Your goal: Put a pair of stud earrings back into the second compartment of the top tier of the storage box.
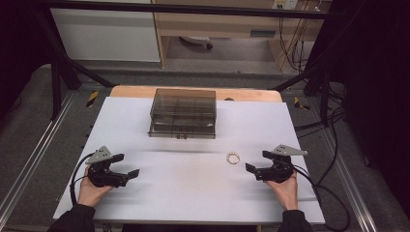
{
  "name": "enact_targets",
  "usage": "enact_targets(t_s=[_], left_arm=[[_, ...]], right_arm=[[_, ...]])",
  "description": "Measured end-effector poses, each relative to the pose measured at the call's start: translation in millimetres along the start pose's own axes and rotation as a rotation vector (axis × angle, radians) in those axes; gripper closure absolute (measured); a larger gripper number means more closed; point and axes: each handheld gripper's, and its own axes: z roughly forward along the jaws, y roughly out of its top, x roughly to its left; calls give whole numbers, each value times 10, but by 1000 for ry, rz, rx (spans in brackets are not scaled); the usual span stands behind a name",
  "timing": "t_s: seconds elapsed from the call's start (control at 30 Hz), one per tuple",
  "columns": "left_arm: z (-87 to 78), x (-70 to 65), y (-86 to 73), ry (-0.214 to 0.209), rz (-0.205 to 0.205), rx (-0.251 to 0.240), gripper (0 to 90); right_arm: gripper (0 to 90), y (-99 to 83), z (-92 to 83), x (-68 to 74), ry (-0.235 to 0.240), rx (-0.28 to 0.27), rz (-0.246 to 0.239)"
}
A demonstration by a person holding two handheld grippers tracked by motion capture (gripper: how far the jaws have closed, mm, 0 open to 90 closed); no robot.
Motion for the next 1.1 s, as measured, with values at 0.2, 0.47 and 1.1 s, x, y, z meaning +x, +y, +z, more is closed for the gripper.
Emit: enact_targets(t_s=[0.2,0.47,1.1], left_arm=[[-1,7,-2,0,0,2,42],[1,12,-5,3,1,6,42],[-1,16,-9,4,0,5,42]], right_arm=[[65,90,140,19,-6,27,-12],[143,164,304,9,-13,54,-22],[527,215,667,-12,-5,111,-46]])
